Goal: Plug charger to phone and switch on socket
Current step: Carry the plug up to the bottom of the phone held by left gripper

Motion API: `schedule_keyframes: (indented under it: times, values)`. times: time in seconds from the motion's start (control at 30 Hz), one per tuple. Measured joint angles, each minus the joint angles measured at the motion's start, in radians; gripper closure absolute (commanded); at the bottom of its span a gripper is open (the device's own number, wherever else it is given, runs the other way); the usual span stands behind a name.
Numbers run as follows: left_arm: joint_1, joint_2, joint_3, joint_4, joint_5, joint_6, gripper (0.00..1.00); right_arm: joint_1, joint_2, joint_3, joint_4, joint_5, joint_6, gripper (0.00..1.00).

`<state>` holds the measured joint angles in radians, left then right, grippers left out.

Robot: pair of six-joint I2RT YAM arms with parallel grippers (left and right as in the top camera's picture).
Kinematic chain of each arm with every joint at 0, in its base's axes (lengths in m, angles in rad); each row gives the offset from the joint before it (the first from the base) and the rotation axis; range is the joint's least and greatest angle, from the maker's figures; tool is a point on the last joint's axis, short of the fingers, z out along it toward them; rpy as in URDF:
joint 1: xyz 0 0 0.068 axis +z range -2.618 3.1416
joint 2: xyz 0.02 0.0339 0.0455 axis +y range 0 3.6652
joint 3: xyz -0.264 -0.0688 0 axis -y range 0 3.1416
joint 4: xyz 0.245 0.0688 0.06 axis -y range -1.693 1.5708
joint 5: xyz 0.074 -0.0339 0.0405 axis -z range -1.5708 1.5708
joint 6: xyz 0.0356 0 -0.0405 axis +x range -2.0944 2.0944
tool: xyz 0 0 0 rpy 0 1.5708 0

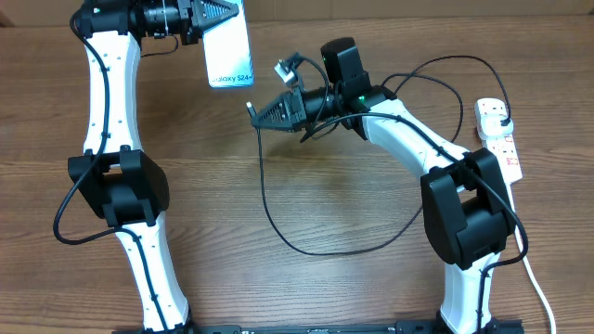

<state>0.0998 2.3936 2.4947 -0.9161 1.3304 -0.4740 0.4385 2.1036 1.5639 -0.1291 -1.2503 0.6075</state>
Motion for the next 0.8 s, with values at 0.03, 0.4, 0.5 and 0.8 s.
schedule_keyframes:
  times: [0.03, 0.4, 0.5, 0.8]
  values:
    - [0.000, 0.000, 0.000, 0.001, 0.001, -0.007, 0.96, 0.000, 0.000, 0.000, 0.044, -0.007, 0.027, 0.96]
    - [0.000, 0.000, 0.000, 0.212, -0.006, -0.177, 0.96, 0.001, 0.000, 0.002, 0.400, -0.044, 0.293, 0.96]
    - [0.000, 0.000, 0.000, 0.315, -0.008, -0.257, 0.96, 0.001, 0.000, 0.002, 0.405, -0.044, 0.327, 0.96]
    - [0.000, 0.000, 0.000, 0.397, -0.018, -0.393, 0.96, 0.001, 0.000, 0.002, 0.515, -0.047, 0.361, 0.96]
